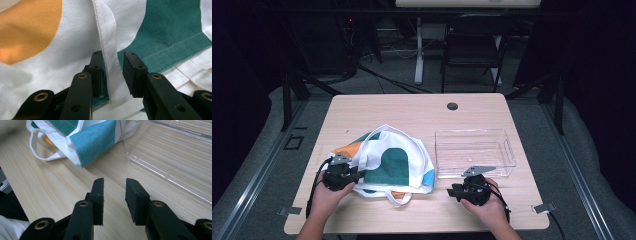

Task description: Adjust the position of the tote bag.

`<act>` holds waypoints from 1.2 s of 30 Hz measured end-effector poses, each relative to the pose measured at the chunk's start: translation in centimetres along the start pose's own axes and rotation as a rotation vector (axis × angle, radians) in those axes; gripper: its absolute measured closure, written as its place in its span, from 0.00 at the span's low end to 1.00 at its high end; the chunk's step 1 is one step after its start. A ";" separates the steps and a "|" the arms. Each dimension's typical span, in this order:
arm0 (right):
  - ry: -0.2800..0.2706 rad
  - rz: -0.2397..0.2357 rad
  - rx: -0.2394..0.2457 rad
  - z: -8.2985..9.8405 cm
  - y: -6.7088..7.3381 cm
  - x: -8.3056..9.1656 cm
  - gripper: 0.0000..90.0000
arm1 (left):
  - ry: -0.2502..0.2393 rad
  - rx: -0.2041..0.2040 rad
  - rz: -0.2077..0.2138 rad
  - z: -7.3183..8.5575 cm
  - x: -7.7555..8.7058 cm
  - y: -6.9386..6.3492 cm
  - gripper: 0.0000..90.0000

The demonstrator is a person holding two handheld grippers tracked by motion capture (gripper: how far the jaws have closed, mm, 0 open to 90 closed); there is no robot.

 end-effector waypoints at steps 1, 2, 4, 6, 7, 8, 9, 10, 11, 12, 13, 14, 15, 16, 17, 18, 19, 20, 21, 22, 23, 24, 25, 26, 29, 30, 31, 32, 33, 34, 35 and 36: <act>-0.003 -0.004 -0.003 0.0 0.0 -0.1 0.76 | 0.002 -0.006 0.001 0.0 0.0 0.0 0.78; 0.004 -0.004 -0.001 0.0 0.1 -0.1 0.76 | 0.008 -0.013 -0.003 0.0 0.0 0.0 0.79; 0.010 -0.003 0.004 0.1 0.1 -0.1 0.76 | 0.014 -0.019 0.000 0.1 -0.1 -0.2 0.83; 0.007 -0.004 0.002 0.1 0.1 -0.1 0.76 | 0.020 -0.030 -0.004 0.1 0.0 -0.2 0.85; 0.008 -0.004 0.001 0.1 0.1 -0.1 0.76 | 0.020 -0.026 -0.006 0.1 0.0 -0.2 0.86; 0.006 -0.005 0.001 0.1 0.1 -0.2 0.76 | 0.020 -0.027 -0.005 0.1 0.0 -0.3 0.88; 0.005 -0.007 -0.002 0.1 0.2 -0.2 0.76 | 0.015 -0.028 -0.010 0.0 0.0 -0.3 0.89; 0.000 -0.004 -0.001 0.1 0.2 -0.2 0.76 | 0.019 -0.031 -0.005 0.0 0.1 -0.3 0.89; 0.000 -0.004 -0.001 0.1 0.2 -0.2 0.76 | 0.019 -0.031 -0.005 0.0 0.1 -0.3 0.90; 0.003 -0.007 0.001 0.1 0.2 -0.2 0.76 | 0.014 -0.037 -0.008 0.0 0.1 -0.3 0.90; 0.004 -0.007 0.002 0.1 0.2 -0.2 0.76 | 0.013 -0.037 -0.007 0.0 0.2 -0.3 0.92; 0.004 -0.007 0.002 0.1 0.2 -0.2 0.76 | 0.013 -0.039 -0.010 -0.1 0.2 -0.3 0.92; 0.006 -0.005 0.002 0.1 0.2 -0.2 0.76 | 0.009 -0.045 -0.012 -0.1 0.3 -0.2 0.92; 0.005 -0.005 0.002 0.1 0.2 -0.3 0.75 | 0.007 -0.046 -0.015 -0.2 0.3 -0.2 0.93; 0.008 -0.002 0.004 0.1 0.2 -0.2 0.75 | 0.014 -0.047 -0.007 -0.1 0.4 -0.3 0.93; 0.006 -0.002 0.005 0.1 0.2 -0.2 0.75 | 0.011 -0.047 -0.008 -0.2 0.5 -0.3 0.94; 0.006 -0.003 0.007 0.1 0.2 -0.2 0.75 | 0.006 -0.049 -0.009 -0.2 0.6 -0.3 0.95; 0.006 -0.003 0.007 0.1 0.2 -0.2 0.75 | 0.006 -0.049 -0.009 -0.2 0.6 -0.3 0.95; 0.006 -0.001 0.008 0.1 0.2 -0.2 0.75 | 0.002 -0.049 -0.009 -0.3 0.6 -0.4 0.95; 0.006 -0.001 0.007 0.1 0.2 -0.2 0.75 | -0.004 -0.051 -0.010 -0.4 0.7 -0.4 0.96; 0.006 -0.002 0.008 0.1 0.2 -0.2 0.74 | -0.006 -0.054 -0.010 -0.4 0.7 -0.4 0.96; 0.006 -0.001 0.008 0.1 0.2 -0.2 0.74 | -0.010 -0.054 -0.010 -0.5 0.8 -0.5 0.96; 0.003 0.001 0.008 0.1 0.2 -0.3 0.74 | -0.021 -0.055 -0.016 -0.6 0.8 -0.5 0.96; 0.003 0.001 0.008 0.1 0.2 -0.3 0.74 | -0.014 -0.056 -0.010 -0.6 0.9 -0.5 0.96; -0.001 -0.001 0.006 0.1 0.3 -0.3 0.73 | -0.031 -0.055 -0.014 -0.8 1.2 -0.5 0.97; -0.001 -0.001 0.006 0.1 0.3 -0.3 0.73 | -0.031 -0.055 -0.014 -0.8 1.2 -0.5 0.97; -0.003 -0.002 0.013 0.0 0.3 -0.2 0.73 | -0.033 -0.061 -0.013 -0.9 1.3 -0.5 0.97; -0.003 -0.002 0.013 0.0 0.3 -0.2 0.73 | -0.037 -0.062 -0.015 -0.9 1.4 -0.5 0.97; -0.004 -0.001 0.013 0.0 0.3 -0.2 0.73 | -0.040 -0.061 -0.014 -1.0 1.5 -0.5 0.97; -0.010 -0.005 0.011 -0.1 0.4 -0.2 0.73 | -0.045 -0.058 -0.016 -1.0 1.6 -0.6 0.97; -0.012 0.000 0.014 -0.1 0.5 -0.1 0.73 | -0.049 -0.054 -0.019 -1.1 1.6 -0.6 0.97; -0.012 0.000 0.014 -0.1 0.5 -0.1 0.73 | -0.052 -0.059 -0.020 -1.2 1.7 -0.6 0.97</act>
Point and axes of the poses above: each handheld gripper's, and its own axes: x roughly backward along the jaws, z roughly out of its underside, y roughly to its left, the point moved 9 cm from there along -x, roughly forward along the jaws, and after that the axes turned 1 degree about -x, right-handed, at the moved point
